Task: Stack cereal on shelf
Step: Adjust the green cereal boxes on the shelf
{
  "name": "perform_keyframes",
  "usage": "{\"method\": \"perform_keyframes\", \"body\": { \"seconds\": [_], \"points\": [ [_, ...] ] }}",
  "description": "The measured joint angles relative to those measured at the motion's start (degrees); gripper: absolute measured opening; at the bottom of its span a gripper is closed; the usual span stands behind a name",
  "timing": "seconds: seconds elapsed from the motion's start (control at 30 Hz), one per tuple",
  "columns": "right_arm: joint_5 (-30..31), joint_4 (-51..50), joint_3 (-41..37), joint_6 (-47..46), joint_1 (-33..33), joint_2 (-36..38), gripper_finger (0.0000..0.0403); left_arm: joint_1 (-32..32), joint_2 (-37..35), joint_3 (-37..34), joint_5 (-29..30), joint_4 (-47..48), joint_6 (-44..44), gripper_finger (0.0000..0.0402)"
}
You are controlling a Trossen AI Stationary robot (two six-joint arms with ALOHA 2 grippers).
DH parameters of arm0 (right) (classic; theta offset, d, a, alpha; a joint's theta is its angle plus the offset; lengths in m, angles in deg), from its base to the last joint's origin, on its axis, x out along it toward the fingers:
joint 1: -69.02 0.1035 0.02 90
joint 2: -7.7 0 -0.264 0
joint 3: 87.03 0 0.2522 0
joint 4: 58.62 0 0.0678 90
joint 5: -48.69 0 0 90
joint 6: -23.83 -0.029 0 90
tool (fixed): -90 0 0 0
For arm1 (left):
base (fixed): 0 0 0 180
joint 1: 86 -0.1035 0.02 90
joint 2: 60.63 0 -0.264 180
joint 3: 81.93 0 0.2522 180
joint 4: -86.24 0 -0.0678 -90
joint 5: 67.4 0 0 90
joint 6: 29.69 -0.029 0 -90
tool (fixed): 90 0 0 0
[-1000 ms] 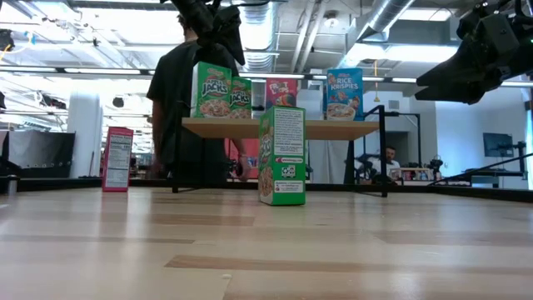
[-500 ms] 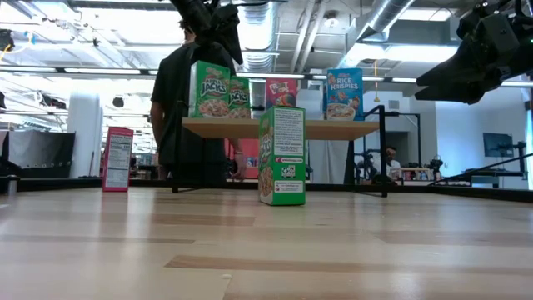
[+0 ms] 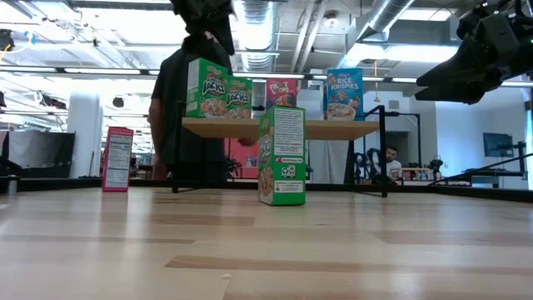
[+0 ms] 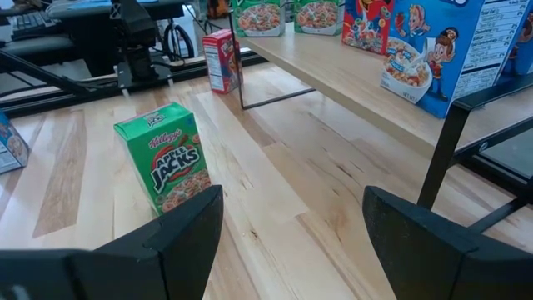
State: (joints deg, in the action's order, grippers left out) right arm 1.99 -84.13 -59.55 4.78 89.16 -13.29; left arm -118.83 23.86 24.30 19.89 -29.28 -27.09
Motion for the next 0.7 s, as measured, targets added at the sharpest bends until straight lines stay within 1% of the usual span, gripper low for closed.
{"method": "perform_keyframes", "body": {
  "seconds": [0.17,0.23,0.53,0.7],
  "points": [
    [0.0,0.0,0.0,0.0,0.0,0.0,0.0313,1.9,-2.0,0.0,0.7,1.2,1.6,0.027],
    [0.0,0.0,0.0,0.0,0.0,0.0,0.0313,3.1,-3.1,0.0,2.1,2.2,3.0,0.027],
    [0.0,0.0,0.0,0.0,0.0,0.0,0.0313,11.4,-6.4,0.0,14.5,14.4,16.1,0.027],
    [0.0,-0.1,0.0,0.0,0.0,0.0,0.0313,14.2,-6.3,0.0,20.0,17.6,20.9,0.027]
  ]
}}
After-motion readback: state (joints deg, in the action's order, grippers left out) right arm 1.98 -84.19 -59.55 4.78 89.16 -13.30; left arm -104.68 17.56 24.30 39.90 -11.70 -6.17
